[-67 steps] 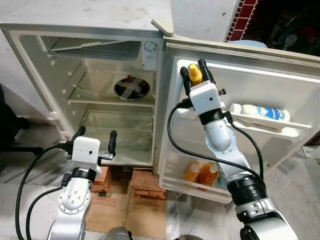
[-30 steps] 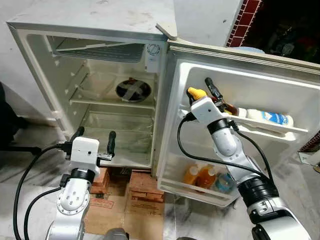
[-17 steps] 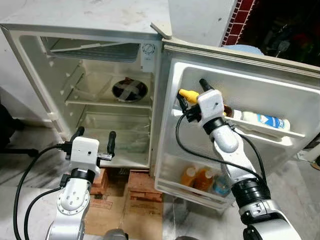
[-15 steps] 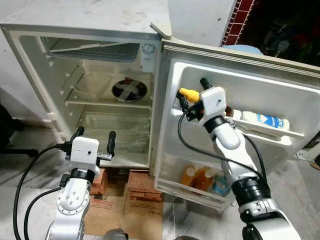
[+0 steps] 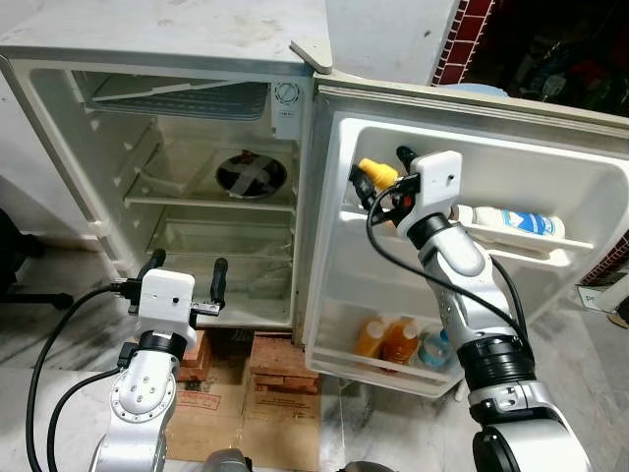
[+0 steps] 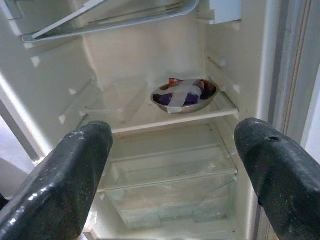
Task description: Restocking fridge
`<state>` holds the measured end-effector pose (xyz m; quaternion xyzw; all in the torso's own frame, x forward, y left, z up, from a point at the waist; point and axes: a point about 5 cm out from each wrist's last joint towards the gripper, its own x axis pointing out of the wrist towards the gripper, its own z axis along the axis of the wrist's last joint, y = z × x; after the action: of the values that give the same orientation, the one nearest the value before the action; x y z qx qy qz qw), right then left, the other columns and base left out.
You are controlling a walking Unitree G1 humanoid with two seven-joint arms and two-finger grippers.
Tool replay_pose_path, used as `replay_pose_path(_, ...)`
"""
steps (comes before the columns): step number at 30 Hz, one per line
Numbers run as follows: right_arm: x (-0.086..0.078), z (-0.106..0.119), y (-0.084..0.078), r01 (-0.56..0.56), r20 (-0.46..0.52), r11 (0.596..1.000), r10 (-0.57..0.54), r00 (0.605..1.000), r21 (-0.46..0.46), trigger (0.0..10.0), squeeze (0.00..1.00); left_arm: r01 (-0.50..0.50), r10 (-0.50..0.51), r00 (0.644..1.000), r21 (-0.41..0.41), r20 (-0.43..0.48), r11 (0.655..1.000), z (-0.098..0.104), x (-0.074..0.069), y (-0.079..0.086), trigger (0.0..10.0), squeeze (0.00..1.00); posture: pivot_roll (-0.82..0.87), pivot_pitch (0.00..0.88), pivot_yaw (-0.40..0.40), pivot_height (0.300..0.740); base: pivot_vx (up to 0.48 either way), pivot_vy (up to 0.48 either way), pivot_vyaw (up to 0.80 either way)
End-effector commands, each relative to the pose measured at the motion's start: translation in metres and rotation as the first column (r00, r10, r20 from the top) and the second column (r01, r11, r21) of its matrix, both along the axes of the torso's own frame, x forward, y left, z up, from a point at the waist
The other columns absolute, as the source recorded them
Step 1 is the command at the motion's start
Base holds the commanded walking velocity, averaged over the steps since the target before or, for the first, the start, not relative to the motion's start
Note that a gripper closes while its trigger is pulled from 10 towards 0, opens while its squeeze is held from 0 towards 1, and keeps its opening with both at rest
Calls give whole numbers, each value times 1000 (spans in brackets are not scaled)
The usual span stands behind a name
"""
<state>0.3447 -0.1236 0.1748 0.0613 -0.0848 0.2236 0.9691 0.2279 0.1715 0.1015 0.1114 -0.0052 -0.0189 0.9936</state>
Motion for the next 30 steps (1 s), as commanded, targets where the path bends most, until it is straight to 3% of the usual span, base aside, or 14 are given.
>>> replay_pose_path(1,-1,29,13,-132,74,990,128,989,57,10000,1000,9,-9,1000,5,-10,1000,0,3,-1,10000,0,79,0,-49,740,0,0,0)
replay_pose_path(4,-11,12,20,-227,20,972,228,973,-53,10000,1000,12,-12,1000,6,-13,1000,-1,4,-1,10000,0,80,0,-50,740,0,0,0)
replay_pose_path(5,-13,6,19,-219,25,964,225,974,-153,10000,1000,10,-10,1000,6,-14,1000,-1,4,-1,10000,0,78,0,-49,740,0,0,0)
replay_pose_path(13,-18,6,19,-180,98,931,221,970,-316,10000,1000,9,-9,1000,10,-16,1000,-1,4,-1,10000,0,75,0,-46,740,0,0,0)
replay_pose_path(14,-21,8,18,-143,146,900,220,965,-412,10000,1000,8,-8,1000,11,-15,1000,-1,5,0,10000,0,73,0,-46,740,0,0,0)
replay_pose_path(16,-22,11,18,-146,147,925,209,967,-352,10000,1000,6,-6,1000,11,-15,1000,-1,5,0,10000,0,74,0,-47,740,0,0,0)
replay_pose_path(17,-24,11,19,-194,111,940,233,966,-280,10000,1000,5,-5,1000,11,-14,1000,-1,6,0,10000,0,74,0,-47,740,0,0,0)
replay_pose_path(19,-26,10,20,-227,91,941,257,962,-253,10000,976,5,-5,1000,11,-14,1000,-1,6,0,10000,0,74,0,-47,740,0,0,0)
replay_pose_path(21,-30,8,24,-310,39,934,322,946,-180,10000,875,5,-5,1000,11,-15,1000,-1,6,0,10000,0,71,0,-47,740,0,0,0)
replay_pose_path(23,-34,9,29,-372,14,920,376,926,-123,10000,604,5,-5,1000,11,-15,1000,-1,6,0,10000,0,72,0,-48,740,0,0,0)
replay_pose_path(24,-35,10,31,-398,11,911,401,916,-106,10000,514,5,-4,1000,11,-15,1000,-1,6,0,10000,0,72,0,-49,740,0,0,0)
replay_pose_path(26,-36,11,32,-412,12,906,415,910,-99,10000,514,4,-4,1000,11,-15,1000,-1,6,0,10000,0,72,0,-49,740,0,0,0)
replay_pose_path(27,-36,13,33,-412,14,908,414,910,-77,10000,302,4,-3,1000,12,-14,1000,-1,7,0,10000,0,74,0,-49,740,0,0,0)
replay_pose_path(30,-32,18,33,-378,31,924,380,924,-47,10000,212,1,-1,1000,13,-12,1000,-1,7,0,10000,0,75,0,-51,740,0,0,0)
